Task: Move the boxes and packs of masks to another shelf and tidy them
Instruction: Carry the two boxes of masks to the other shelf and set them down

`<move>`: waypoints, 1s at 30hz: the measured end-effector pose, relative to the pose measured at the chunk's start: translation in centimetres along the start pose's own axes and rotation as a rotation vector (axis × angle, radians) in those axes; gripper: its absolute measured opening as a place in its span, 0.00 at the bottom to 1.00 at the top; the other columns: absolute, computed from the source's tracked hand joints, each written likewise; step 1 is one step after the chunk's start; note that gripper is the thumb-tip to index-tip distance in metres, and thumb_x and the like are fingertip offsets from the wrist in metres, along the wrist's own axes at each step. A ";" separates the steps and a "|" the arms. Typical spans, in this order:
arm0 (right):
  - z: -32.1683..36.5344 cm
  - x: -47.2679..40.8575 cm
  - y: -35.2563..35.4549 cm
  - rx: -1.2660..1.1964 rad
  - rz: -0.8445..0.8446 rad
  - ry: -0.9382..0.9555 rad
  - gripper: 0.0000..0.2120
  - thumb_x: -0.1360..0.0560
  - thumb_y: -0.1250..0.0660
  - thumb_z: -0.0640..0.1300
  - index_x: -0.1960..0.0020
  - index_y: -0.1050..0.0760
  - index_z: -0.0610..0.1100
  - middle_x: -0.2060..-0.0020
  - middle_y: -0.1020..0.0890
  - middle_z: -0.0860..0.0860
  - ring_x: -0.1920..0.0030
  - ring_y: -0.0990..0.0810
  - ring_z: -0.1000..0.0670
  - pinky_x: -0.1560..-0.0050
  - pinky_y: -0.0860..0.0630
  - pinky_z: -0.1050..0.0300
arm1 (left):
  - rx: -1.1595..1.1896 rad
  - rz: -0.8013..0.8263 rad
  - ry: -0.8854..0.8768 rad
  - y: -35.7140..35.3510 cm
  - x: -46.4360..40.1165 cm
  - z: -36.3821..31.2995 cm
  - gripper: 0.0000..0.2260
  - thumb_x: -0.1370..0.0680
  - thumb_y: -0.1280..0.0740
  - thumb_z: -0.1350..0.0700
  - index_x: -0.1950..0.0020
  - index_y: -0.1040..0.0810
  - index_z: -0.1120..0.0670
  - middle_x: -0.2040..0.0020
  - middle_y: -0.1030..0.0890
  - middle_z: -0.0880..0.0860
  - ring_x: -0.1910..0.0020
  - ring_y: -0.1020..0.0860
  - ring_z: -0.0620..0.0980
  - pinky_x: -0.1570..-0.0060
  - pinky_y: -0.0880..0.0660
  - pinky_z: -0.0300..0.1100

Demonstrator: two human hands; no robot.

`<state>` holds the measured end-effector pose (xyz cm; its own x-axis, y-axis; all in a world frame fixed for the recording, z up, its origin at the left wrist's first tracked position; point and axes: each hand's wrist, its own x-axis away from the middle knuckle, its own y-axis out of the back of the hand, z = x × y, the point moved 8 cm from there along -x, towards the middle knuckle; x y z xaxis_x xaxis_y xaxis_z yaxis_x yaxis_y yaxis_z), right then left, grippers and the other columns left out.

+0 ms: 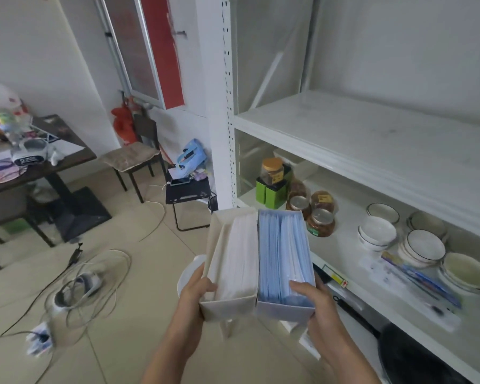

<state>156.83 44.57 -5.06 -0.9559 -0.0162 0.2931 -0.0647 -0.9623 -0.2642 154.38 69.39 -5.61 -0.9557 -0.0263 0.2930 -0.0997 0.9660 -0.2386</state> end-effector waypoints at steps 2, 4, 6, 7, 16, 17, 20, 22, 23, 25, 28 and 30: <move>0.8 -2.1 -1.0 0.005 0.008 0.009 0.34 0.49 0.23 0.57 0.42 0.20 0.59 0.48 0.15 0.47 0.41 0.21 0.38 0.41 0.27 0.37 | 0.022 -0.021 -0.002 0.6 -1.9 -0.8 0.21 0.31 0.34 0.50 0.39 0.19 0.50 0.38 0.18 0.57 0.45 0.18 0.56 0.60 0.22 0.49; 1.2 -4.0 -2.1 0.006 0.013 -0.009 0.34 0.48 0.23 0.56 0.41 0.20 0.59 0.47 0.15 0.47 0.41 0.21 0.37 0.43 0.28 0.41 | 0.038 -0.056 0.005 1.7 -4.0 -1.5 0.23 0.31 0.33 0.50 0.36 0.21 0.54 0.33 0.21 0.57 0.34 0.22 0.60 0.48 0.23 0.55; 1.6 -6.0 -3.0 0.012 0.018 -0.021 0.32 0.46 0.24 0.56 0.41 0.20 0.59 0.48 0.15 0.47 0.41 0.21 0.37 0.46 0.29 0.43 | 0.035 -0.050 -0.008 2.2 -6.0 -2.5 0.21 0.31 0.33 0.52 0.39 0.19 0.54 0.36 0.18 0.57 0.38 0.19 0.59 0.50 0.21 0.50; 2.0 -7.0 -3.5 0.023 0.018 -0.021 0.31 0.45 0.24 0.55 0.41 0.20 0.59 0.49 0.15 0.48 0.42 0.21 0.37 0.48 0.29 0.44 | 0.037 -0.046 -0.010 2.2 -6.9 -3.1 0.19 0.31 0.33 0.52 0.42 0.18 0.53 0.40 0.16 0.57 0.43 0.16 0.56 0.55 0.20 0.47; 7.0 -15.1 -7.1 0.037 -0.032 -0.002 0.21 0.39 0.25 0.52 0.47 0.19 0.62 0.51 0.15 0.50 0.45 0.20 0.42 0.52 0.25 0.48 | 0.017 -0.074 0.043 2.9 -15.7 -8.6 0.16 0.36 0.31 0.47 0.50 0.18 0.47 0.47 0.19 0.52 0.50 0.24 0.59 0.49 0.34 0.60; 7.4 -15.9 -7.2 0.022 -0.034 -0.004 0.20 0.39 0.25 0.52 0.47 0.19 0.60 0.50 0.15 0.49 0.44 0.20 0.41 0.52 0.25 0.48 | 0.025 -0.061 0.037 2.8 -16.5 -9.1 0.19 0.36 0.31 0.46 0.46 0.18 0.46 0.43 0.18 0.52 0.46 0.23 0.60 0.47 0.33 0.61; 9.1 -18.0 -7.5 0.005 -0.046 0.012 0.22 0.39 0.24 0.52 0.46 0.18 0.58 0.51 0.14 0.49 0.41 0.20 0.39 0.46 0.26 0.44 | 0.045 -0.024 0.006 2.2 -18.9 -11.0 0.22 0.35 0.30 0.46 0.40 0.19 0.44 0.38 0.19 0.52 0.42 0.22 0.60 0.47 0.32 0.63; 10.7 -19.1 -7.6 0.006 -0.062 0.022 0.25 0.42 0.23 0.53 0.44 0.18 0.55 0.50 0.14 0.48 0.40 0.20 0.39 0.43 0.25 0.43 | 0.055 0.014 -0.043 1.4 -20.9 -12.9 0.20 0.32 0.31 0.49 0.41 0.18 0.45 0.42 0.16 0.52 0.46 0.19 0.57 0.51 0.29 0.56; 11.8 -19.7 -7.7 0.001 -0.063 0.033 0.28 0.43 0.22 0.54 0.42 0.18 0.54 0.48 0.15 0.47 0.40 0.20 0.39 0.41 0.25 0.42 | 0.059 0.019 -0.068 0.8 -21.9 -14.0 0.18 0.31 0.31 0.51 0.42 0.17 0.46 0.44 0.15 0.52 0.48 0.18 0.54 0.54 0.27 0.53; 14.2 -20.7 -8.0 -0.001 -0.048 0.068 0.31 0.43 0.22 0.53 0.41 0.19 0.53 0.47 0.15 0.47 0.41 0.18 0.42 0.45 0.21 0.44 | 0.071 -0.002 -0.098 -0.2 -23.6 -16.2 0.15 0.30 0.33 0.54 0.45 0.15 0.47 0.48 0.14 0.50 0.52 0.16 0.50 0.61 0.23 0.45; 17.3 -21.5 -8.7 0.002 0.017 0.082 0.29 0.45 0.22 0.53 0.44 0.18 0.55 0.50 0.14 0.51 0.45 0.16 0.46 0.52 0.21 0.51 | 0.099 -0.063 -0.129 -1.2 -25.6 -19.1 0.12 0.29 0.34 0.55 0.49 0.14 0.47 0.49 0.14 0.50 0.52 0.17 0.52 0.59 0.25 0.47; 18.8 -21.4 -9.5 0.017 0.053 0.094 0.29 0.46 0.23 0.53 0.44 0.18 0.55 0.51 0.14 0.52 0.45 0.16 0.47 0.50 0.21 0.50 | 0.122 -0.098 -0.137 -1.3 -26.4 -21.1 0.10 0.27 0.34 0.57 0.56 0.14 0.47 0.52 0.14 0.50 0.55 0.18 0.54 0.60 0.28 0.49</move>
<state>183.31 48.90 8.43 -0.9805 -0.0428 0.1916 -0.0088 -0.9653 -0.2610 185.58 74.23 6.52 -0.9677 -0.1617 0.1935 -0.2192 0.9189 -0.3281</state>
